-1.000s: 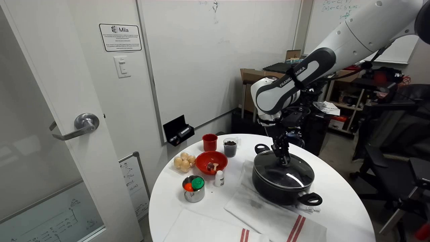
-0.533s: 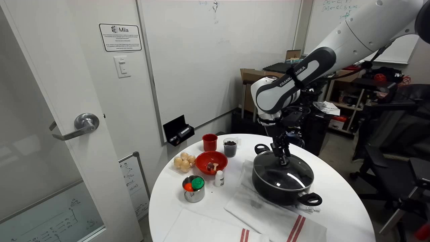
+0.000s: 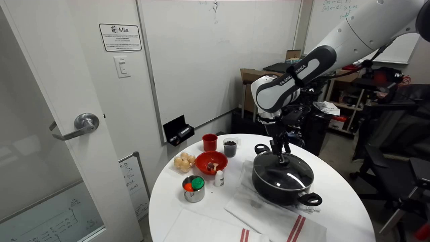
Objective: Put the lid on the pot
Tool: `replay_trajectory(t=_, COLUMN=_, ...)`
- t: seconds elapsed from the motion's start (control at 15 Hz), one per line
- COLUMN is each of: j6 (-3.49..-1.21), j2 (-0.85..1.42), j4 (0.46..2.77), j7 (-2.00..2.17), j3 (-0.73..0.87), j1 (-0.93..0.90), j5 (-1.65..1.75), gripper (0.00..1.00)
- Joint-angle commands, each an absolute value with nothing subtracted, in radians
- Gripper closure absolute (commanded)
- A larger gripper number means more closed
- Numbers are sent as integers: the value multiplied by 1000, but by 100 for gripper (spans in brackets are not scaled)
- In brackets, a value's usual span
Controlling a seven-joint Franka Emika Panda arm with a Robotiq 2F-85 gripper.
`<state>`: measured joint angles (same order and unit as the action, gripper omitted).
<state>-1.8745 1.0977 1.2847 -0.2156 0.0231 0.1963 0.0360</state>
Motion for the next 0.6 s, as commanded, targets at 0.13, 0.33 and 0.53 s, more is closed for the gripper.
replay_trajectory(t=0.13, j6=-1864, j2=1066, j4=1316, j7=-197, j3=29, j1=188, j5=27, gripper=0)
replay_trajectory(t=0.33, j6=-1879, j2=1051, j4=1337, j7=-195, j3=27, j1=188, j5=24, gripper=0)
replay_trajectory(t=0.53, j6=-1900, j2=1023, j4=1376, j7=-197, j3=22, j1=188, j5=19, gripper=0)
